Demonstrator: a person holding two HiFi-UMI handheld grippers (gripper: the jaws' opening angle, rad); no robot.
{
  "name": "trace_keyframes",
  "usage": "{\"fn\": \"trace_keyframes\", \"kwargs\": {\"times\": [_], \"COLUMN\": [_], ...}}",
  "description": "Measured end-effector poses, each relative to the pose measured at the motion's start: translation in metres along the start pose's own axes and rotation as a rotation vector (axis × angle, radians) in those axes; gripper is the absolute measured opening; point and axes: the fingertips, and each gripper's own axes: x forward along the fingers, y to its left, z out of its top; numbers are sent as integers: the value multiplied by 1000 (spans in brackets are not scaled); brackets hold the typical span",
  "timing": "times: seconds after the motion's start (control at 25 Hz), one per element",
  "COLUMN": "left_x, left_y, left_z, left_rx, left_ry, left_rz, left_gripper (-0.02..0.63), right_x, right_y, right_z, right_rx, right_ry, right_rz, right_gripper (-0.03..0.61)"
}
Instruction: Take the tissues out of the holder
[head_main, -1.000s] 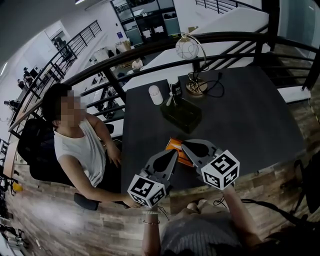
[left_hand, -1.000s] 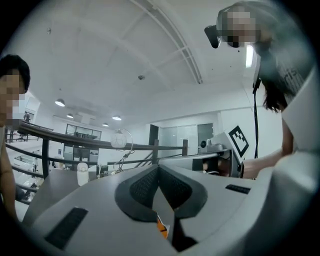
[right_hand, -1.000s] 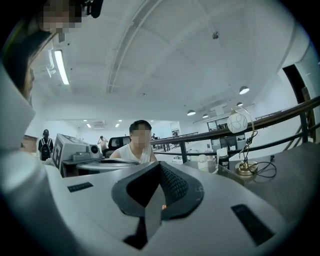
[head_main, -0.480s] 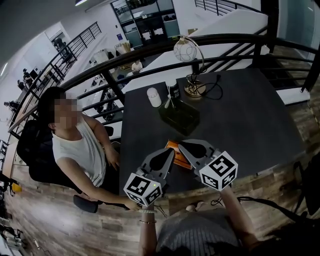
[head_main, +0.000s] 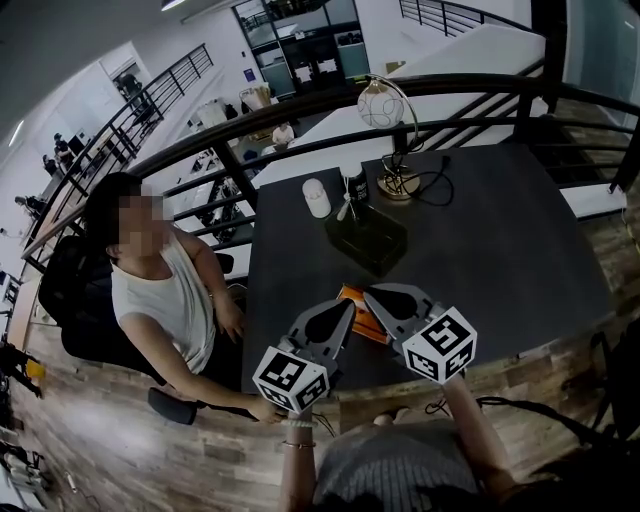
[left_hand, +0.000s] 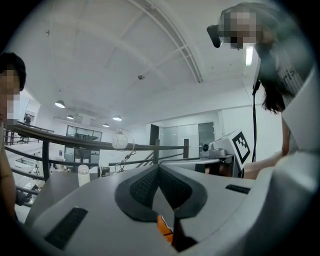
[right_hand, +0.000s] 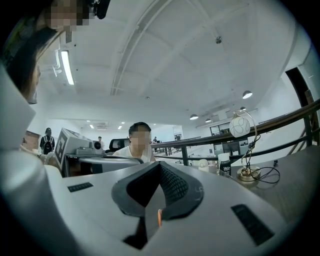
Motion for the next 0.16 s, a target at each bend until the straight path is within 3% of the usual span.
{"fn": "trace_keyframes", "kwargs": {"times": [0.16], "left_x": [1], "left_y": [0], "left_z": [3], "left_rx": [0], "left_ry": [0], "left_rz": [-1], "left_gripper": [8], "right_x": [-1], "right_y": [-2], "right_z": [0], "right_rx": [0], "right_ry": [2], "right_rz": [-1], "right_gripper": [12]}}
